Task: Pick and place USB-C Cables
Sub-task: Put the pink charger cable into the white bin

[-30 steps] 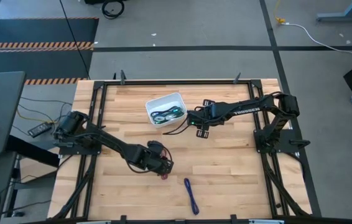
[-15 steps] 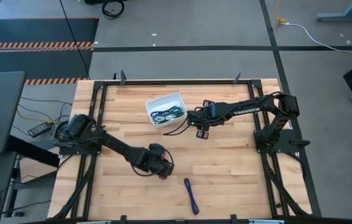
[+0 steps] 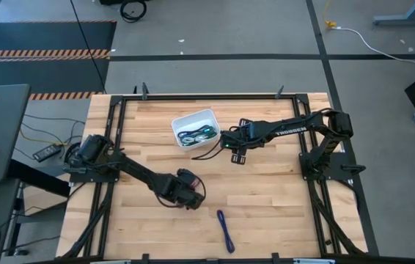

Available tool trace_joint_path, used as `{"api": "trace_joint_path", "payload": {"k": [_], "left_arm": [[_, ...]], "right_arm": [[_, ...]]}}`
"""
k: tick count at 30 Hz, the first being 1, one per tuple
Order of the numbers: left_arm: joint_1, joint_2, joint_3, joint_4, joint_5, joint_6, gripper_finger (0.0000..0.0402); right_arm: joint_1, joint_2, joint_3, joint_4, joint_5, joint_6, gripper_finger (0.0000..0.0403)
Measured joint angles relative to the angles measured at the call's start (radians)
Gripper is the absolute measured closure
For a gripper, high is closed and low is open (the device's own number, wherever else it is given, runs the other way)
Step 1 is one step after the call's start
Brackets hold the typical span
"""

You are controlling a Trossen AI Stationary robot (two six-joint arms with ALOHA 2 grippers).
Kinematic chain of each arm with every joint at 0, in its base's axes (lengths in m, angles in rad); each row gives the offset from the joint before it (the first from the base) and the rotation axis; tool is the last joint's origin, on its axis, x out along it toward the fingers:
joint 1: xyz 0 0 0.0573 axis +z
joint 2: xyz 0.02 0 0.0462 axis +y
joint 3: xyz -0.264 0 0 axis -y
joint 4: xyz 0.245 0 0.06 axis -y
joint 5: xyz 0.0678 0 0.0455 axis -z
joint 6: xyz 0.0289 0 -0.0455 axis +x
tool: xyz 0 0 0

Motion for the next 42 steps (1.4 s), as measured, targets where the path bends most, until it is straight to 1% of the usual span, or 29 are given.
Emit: {"api": "trace_joint_path", "payload": {"k": [2, 4, 6, 11, 16, 19, 21, 24, 29, 33, 35, 39, 42], "left_arm": [[0.003, -0.009, 0.015, -0.015, 0.003, 0.043, 0.0376], [0.009, -0.033, 0.03, -0.045, -0.01, 0.091, 0.0388], [0.015, -0.062, 0.056, -0.082, -0.037, 0.134, 0.0387], [0.035, -0.132, 0.112, -0.23, -0.105, 0.223, 0.0369], [0.076, -0.195, 0.166, -0.355, -0.191, 0.358, 0.038], [0.122, -0.22, 0.185, -0.395, -0.246, 0.489, 0.0382], [0.162, -0.233, 0.193, -0.402, -0.264, 0.575, 0.0378], [0.232, -0.242, 0.193, -0.416, -0.266, 0.694, 0.0374], [0.352, -0.242, 0.193, -0.472, -0.271, 0.831, 0.0375], [0.433, -0.243, 0.193, -0.463, -0.271, 0.959, 0.0374], [0.469, -0.243, 0.193, -0.429, -0.271, 1.013, 0.0374], [0.53, -0.243, 0.193, -0.301, -0.236, 1.14, 0.0376], [0.566, -0.243, 0.193, -0.192, -0.183, 1.21, 0.0376]], "right_arm": [[0.0, 0.0, 0.0, -0.003, 0.0, -0.008, 0.0202], [0.0, 0.0, 0.0, -0.006, 0.0, -0.024, 0.0202], [-0.004, 0.0, 0.0, -0.016, 0.013, -0.031, 0.0202], [-0.032, 0.0, 0.0, -0.045, 0.026, -0.036, 0.0202], [-0.059, 0.0, 0.0, -0.067, 0.045, -0.033, 0.0202], [-0.067, 0.0, 0.0, -0.067, 0.045, -0.029, 0.0202], [-0.069, 0.0, 0.0, -0.063, 0.044, -0.026, 0.0202], [-0.064, 0.0, 0.0, -0.06, 0.038, -0.016, 0.0202], [-0.047, 0.0, 0.0, -0.068, 0.037, -0.005, 0.0202], [-0.047, 0.0, 0.0, -0.087, 0.06, -0.028, 0.0202], [-0.056, -0.001, 0.0, -0.089, 0.074, -0.029, 0.0202], [-0.066, -0.002, 0.0, -0.077, 0.075, -0.022, 0.0202], [-0.063, -0.002, 0.0, -0.07, 0.062, -0.022, 0.0202]]}}
